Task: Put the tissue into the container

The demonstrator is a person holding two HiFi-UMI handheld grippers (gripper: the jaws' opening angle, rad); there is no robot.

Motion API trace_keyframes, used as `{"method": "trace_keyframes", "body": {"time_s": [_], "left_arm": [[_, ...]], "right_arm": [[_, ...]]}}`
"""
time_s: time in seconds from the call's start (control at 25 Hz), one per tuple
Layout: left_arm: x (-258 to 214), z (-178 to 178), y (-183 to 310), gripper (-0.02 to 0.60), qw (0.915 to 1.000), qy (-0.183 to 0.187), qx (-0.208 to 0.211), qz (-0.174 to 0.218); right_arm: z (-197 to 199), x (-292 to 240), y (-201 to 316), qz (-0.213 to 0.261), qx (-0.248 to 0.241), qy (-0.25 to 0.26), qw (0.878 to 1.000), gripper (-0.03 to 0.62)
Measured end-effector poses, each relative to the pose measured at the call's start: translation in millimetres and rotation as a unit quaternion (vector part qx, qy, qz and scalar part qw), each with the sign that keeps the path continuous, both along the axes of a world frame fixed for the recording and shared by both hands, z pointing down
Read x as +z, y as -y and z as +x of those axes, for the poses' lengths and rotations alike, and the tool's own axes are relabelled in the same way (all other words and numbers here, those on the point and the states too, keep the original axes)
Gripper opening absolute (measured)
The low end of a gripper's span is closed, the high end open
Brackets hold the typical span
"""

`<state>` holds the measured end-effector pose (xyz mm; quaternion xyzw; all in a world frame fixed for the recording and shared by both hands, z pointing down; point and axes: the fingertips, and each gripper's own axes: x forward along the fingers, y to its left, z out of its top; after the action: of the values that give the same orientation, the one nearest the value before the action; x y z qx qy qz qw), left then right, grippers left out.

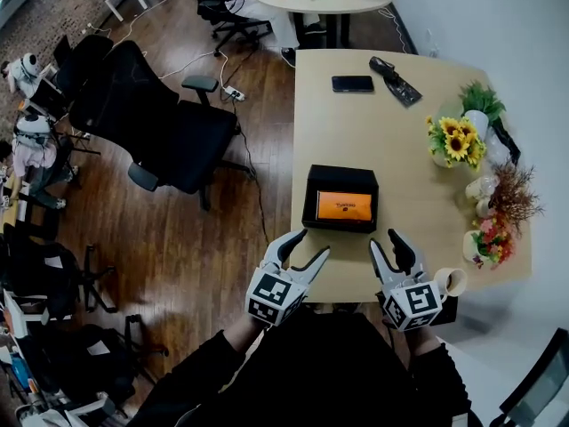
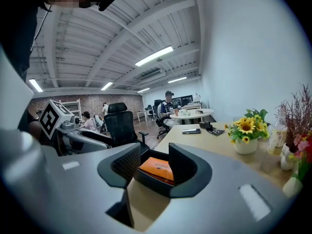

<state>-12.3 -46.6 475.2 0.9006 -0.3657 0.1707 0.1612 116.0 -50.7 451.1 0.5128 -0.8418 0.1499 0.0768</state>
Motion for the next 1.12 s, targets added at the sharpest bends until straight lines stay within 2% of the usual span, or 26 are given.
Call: {"method": "trace_keyframes", "body": {"time_s": [0.32, 1.12], "left_arm": [[-4.3, 8.9, 0.7, 0.224, 0.9999, -0.002, 0.009, 0.011], [2.8, 8.9, -1.3, 0.224, 0.9999, 0.004, 0.013, 0.002]], "right_arm": [[10.7, -13.2, 4.0, 0.025, 0.014, -0.005, 1.000, 0.178], [7.5, -11.4, 5.6, 0.026, 0.006, -0.011, 1.000, 0.166]]}}
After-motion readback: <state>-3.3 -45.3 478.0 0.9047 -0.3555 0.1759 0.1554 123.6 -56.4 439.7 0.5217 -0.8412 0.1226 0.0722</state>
